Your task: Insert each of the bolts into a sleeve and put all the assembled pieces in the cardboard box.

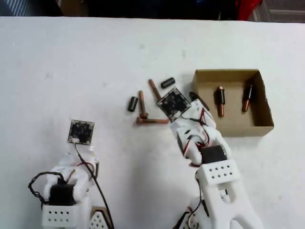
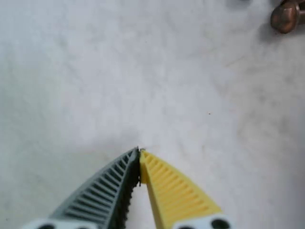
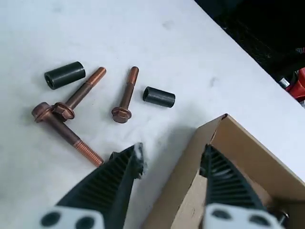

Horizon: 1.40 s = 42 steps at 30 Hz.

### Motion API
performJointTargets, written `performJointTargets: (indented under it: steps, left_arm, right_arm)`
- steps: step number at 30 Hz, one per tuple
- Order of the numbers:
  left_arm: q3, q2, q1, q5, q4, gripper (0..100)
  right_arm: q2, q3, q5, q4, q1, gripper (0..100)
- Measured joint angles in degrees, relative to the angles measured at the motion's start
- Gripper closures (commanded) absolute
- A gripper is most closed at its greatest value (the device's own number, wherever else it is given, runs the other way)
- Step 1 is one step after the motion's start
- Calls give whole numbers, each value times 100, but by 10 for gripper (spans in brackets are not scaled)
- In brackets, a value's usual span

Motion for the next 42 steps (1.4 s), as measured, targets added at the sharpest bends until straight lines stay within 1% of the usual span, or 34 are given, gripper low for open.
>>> performJointTargets:
  steps: [6, 9, 16, 22, 24, 30, 34, 42]
  left_arm:
    - [0, 0, 0, 0, 0, 976]
    - [0, 0, 0, 0, 0, 976]
    - [0, 0, 0, 0, 0, 976]
    - [0, 0, 0, 0, 0, 974]
    - [0, 0, 0, 0, 0, 974]
    - [0, 0, 0, 0, 0, 974]
    - [0, 0, 0, 0, 0, 974]
    - [0, 0, 0, 0, 0, 973]
  right_arm:
    - [1037, -334, 26, -18, 9, 823]
    - [1530, -598, 237, -44, 18, 823]
    - [2681, -1187, 1389, -97, 9, 819]
    - [3569, -1521, 2945, -97, 105, 820]
    - [3780, -1591, 3358, -97, 185, 821]
    - [4264, -1662, 4105, -141, 308, 821]
    - [4413, -1670, 4325, -149, 308, 822]
    - [5099, -2154, 4378, -396, 325, 822]
